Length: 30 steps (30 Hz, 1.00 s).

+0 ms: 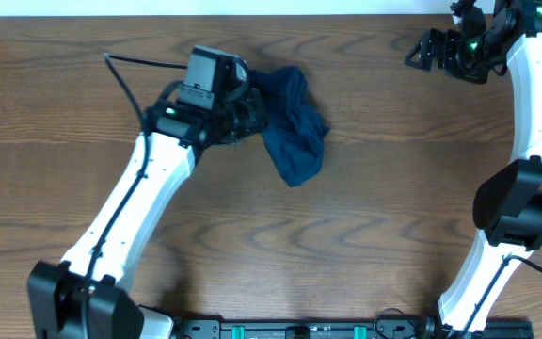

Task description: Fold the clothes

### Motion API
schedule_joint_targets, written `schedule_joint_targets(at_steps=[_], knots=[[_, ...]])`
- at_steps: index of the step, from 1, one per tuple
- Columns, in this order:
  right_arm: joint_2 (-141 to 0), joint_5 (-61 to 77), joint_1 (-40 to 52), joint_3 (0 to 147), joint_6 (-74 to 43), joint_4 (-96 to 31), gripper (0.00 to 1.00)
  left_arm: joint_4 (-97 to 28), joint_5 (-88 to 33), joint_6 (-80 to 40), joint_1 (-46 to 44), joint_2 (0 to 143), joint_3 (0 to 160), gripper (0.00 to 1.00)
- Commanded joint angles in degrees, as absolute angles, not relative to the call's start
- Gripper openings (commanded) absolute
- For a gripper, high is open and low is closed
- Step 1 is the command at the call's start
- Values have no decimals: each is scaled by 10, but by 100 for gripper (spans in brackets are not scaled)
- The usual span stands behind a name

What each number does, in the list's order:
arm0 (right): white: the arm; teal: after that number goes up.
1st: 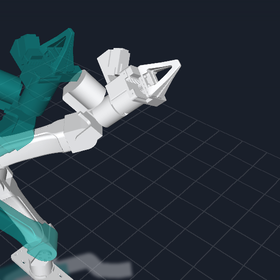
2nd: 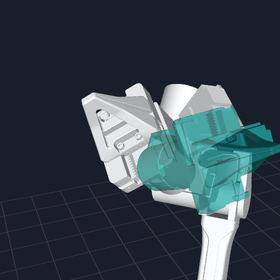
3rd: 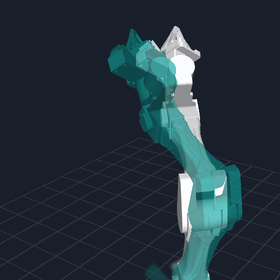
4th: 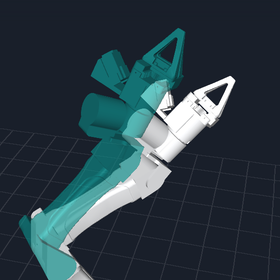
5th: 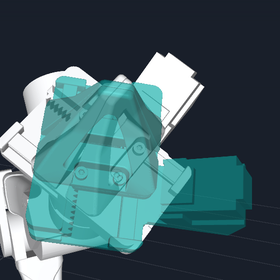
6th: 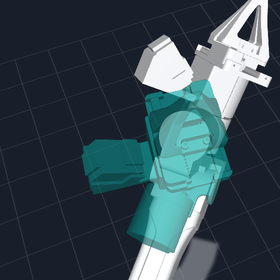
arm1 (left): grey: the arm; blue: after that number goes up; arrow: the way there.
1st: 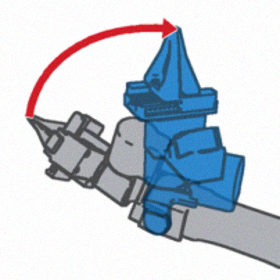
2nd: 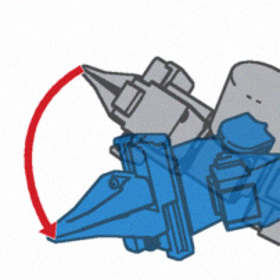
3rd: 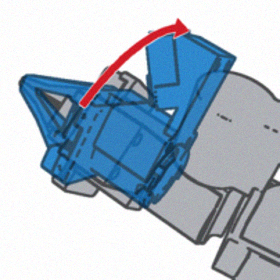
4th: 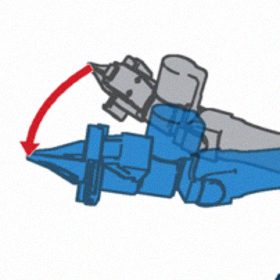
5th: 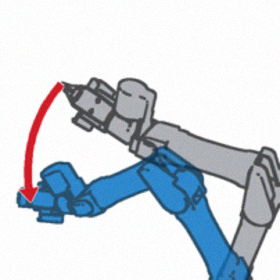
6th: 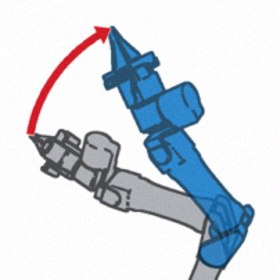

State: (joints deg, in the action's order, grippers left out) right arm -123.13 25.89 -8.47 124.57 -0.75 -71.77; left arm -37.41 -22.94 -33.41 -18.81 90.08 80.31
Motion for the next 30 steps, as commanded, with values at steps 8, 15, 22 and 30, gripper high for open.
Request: schedule_joint_targets(at_steps=[8, 15, 22, 30], knots=[[-1231, 238, -89, 1260, 3, -715, 99, -516, -113, -297, -171, 830, 936, 6], [-1231, 237, -88, 1259, 3, -703, 99, -648, -145, -275, -163, 816, 992, 6], [-1231, 238, -85, 1259, 3, -695, 99, -725, -314, -275, -134, 816, 1001, 6], [-1231, 238, -80, 1259, 3, -694, 99, -809, -299, -283, -105, 812, 1001, 6]])
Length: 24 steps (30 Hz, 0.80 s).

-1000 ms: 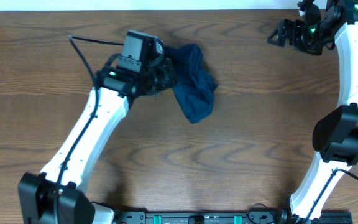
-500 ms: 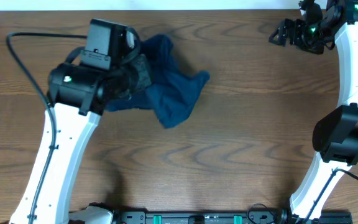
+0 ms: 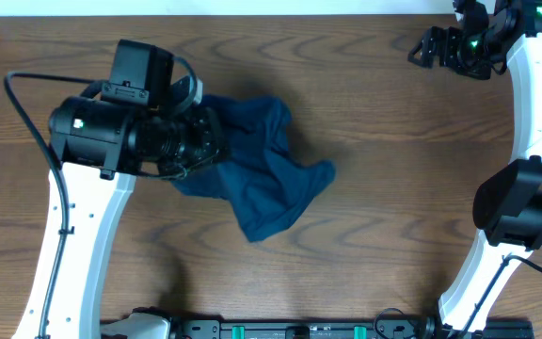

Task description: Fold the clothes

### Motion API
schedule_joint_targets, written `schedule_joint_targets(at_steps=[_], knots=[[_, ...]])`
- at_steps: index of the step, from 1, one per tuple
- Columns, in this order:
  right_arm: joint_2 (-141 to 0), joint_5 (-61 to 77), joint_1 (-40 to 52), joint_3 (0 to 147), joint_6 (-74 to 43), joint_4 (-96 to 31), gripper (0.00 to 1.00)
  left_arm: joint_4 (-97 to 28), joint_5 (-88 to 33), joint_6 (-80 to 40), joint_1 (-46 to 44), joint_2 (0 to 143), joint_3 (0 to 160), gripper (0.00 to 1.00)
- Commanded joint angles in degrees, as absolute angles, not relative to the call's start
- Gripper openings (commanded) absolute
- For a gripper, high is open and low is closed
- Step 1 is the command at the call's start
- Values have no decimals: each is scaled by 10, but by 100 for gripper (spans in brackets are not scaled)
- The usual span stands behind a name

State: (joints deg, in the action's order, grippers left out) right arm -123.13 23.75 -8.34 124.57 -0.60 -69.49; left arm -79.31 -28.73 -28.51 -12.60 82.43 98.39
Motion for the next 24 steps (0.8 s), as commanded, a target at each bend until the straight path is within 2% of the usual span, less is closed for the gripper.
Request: schedule_joint_targets(at_steps=[1, 9, 12, 24], knots=[[-1231, 238, -80, 1259, 3, -694, 99, -819, -297, -283, -96, 811, 1001, 6], [-1231, 238, -79, 1259, 3, -694, 99, -937, -180, -284, -11, 815, 1001, 6], [-1231, 238, -79, 1259, 3, -694, 99, -968, -173, -255, 13, 818, 996, 6], [-1231, 238, -79, 1259, 1, -688, 99, -967, -171, -257, 2, 893, 996, 6]])
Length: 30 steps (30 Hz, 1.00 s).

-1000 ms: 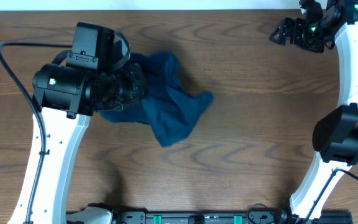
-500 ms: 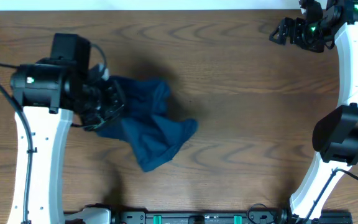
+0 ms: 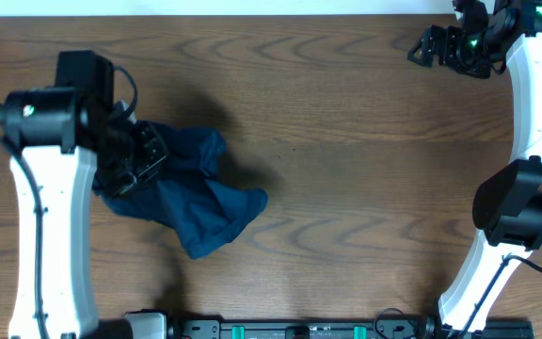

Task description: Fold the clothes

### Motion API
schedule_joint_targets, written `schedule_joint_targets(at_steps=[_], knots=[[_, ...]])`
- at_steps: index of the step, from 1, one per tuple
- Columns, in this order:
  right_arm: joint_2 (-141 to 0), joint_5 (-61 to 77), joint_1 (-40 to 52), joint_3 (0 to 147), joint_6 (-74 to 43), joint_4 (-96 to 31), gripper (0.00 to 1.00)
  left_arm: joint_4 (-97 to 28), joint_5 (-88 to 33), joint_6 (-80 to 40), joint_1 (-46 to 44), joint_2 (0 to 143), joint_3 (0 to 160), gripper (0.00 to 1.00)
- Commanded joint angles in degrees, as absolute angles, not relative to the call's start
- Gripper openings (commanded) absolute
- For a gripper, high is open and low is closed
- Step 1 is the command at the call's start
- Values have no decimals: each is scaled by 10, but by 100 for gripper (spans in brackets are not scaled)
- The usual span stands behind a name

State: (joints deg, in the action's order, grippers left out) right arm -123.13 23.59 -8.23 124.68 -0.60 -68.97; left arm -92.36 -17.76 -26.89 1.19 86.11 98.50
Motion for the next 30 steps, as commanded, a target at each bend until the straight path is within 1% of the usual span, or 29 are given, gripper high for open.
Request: schedule_joint_targets(at_steps=[1, 7, 12, 22, 30], knots=[[-1231, 238, -78, 1259, 1, -688, 99, -966, -170, -255, -6, 907, 996, 6], [-1231, 238, -79, 1259, 1, -691, 99, -935, -152, -256, -68, 983, 996, 6], [-1231, 238, -79, 1259, 1, -697, 99, -935, -143, -257, -119, 1047, 996, 6], [-1231, 238, -79, 1259, 1, -701, 99, -880, -143, -269, -233, 1073, 998, 6], [-1231, 238, -78, 1259, 1, -707, 99, -801, -143, -280, -305, 1075, 998, 6]])
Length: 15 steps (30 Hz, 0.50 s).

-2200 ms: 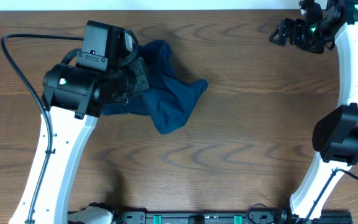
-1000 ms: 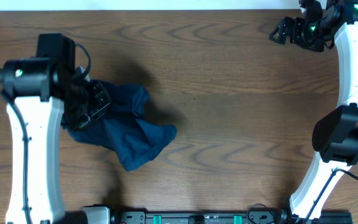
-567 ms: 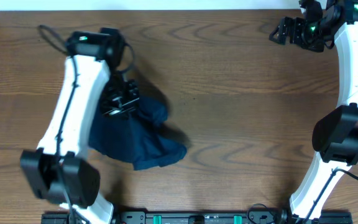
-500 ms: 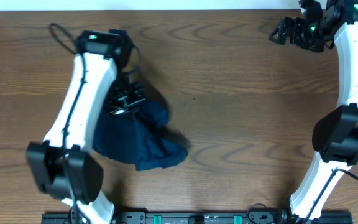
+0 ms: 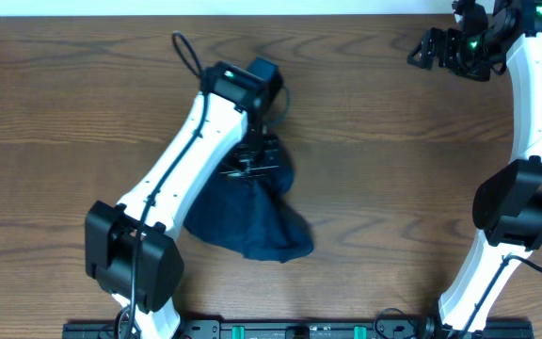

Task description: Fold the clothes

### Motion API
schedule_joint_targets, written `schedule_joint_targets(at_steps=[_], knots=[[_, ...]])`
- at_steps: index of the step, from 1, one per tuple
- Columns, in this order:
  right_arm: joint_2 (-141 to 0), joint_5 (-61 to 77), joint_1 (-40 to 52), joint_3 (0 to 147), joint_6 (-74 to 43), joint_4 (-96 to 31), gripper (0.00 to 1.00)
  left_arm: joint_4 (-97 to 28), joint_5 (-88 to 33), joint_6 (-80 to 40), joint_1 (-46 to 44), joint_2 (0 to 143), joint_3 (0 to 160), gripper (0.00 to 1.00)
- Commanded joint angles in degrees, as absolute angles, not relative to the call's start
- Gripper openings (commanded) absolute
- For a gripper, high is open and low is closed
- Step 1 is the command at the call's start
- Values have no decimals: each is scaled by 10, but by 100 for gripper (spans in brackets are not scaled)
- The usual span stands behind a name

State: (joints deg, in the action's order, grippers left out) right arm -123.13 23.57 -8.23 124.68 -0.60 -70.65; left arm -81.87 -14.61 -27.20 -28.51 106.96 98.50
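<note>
A dark blue garment (image 5: 252,221) lies bunched on the wooden table (image 5: 393,188), a little left of centre, its bulk spreading toward the front edge. My left gripper (image 5: 252,162) is down at the garment's far end, shut on the fabric; the arm above hides part of that end. My right gripper (image 5: 420,52) sits at the far right corner, well away from the garment, with its fingers apart and nothing between them.
The left arm (image 5: 182,169) slants across the table from its base at the front left. The right arm (image 5: 534,104) runs along the right edge. A black rail (image 5: 299,330) lines the front edge.
My left gripper, still holding the garment, has moved from the table's left side to just left of centre. The garment now trails toward the front instead of to the right. The right arm is unmoved.
The garment lay crumpled at back centre with my left gripper at its left edge. Then the gripper held it further left and forward, fabric stretched out to the right. Then it was at the far left. Now gripper and garment are back near centre.
</note>
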Motion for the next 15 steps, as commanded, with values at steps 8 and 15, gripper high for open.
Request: schedule_joint_targets(at_steps=[8, 15], knots=[[-1231, 238, -76, 1259, 1, -710, 99, -712, -143, -303, -347, 1093, 998, 6], [-1231, 232, -74, 1259, 1, -715, 99, -690, -185, -309, -362, 1158, 998, 6]])
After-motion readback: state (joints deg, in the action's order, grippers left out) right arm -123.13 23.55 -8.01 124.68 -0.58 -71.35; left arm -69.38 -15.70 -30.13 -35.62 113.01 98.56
